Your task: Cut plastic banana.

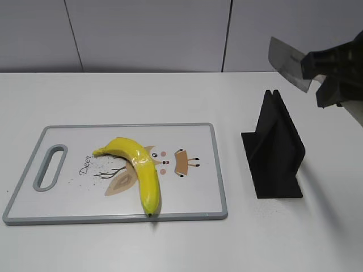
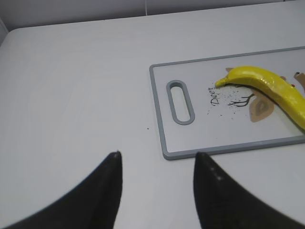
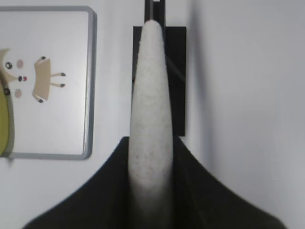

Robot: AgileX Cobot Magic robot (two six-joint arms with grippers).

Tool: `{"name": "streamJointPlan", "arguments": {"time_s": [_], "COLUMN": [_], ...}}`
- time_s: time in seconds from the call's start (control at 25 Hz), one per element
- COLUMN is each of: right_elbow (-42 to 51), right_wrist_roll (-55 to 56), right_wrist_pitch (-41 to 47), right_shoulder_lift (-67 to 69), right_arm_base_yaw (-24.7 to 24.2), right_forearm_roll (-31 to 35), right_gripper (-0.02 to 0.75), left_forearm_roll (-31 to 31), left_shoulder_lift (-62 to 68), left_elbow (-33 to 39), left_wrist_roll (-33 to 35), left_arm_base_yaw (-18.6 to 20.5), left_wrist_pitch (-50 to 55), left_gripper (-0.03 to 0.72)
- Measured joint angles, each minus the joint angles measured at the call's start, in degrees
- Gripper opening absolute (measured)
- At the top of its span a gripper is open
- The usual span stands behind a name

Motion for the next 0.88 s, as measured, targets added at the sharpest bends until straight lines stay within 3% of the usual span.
{"name": "streamJointPlan", "arguments": {"time_s": [0.24,0.48,0.68,0.88], "right_elbow": [0.0,-3.7,-11.6,-19.9], "right_wrist_roll": [0.0,-8.3,-23.6,-45.7], "right_wrist_pitch": [-7.3,-11.0,-10.4,-5.9], "right_shoulder_lift": [-0.1,3.8,9.3,14.6], "right_arm_base_yaw": [0.0,0.0,0.0,0.0], "right_forearm_roll": [-0.9,-1.4,-0.4,6.3], "right_gripper": [0.191,0.191,0.191,0.191], "left_forearm_roll": [0.0,-0.1,-5.0,-9.2], "left_shoulder_lift": [3.1,15.7,28.0,40.7], "left_elbow": [-0.7,-4.1,-8.2,-14.9], "left_wrist_roll": [0.0,0.6,8.0,20.3], "left_arm_base_yaw": [0.0,0.0,-0.1,-0.1], "left_wrist_pitch": [-1.5,-12.5,-17.5,-18.0], "left_gripper": [0.472,0.486,0.631,0.659]}}
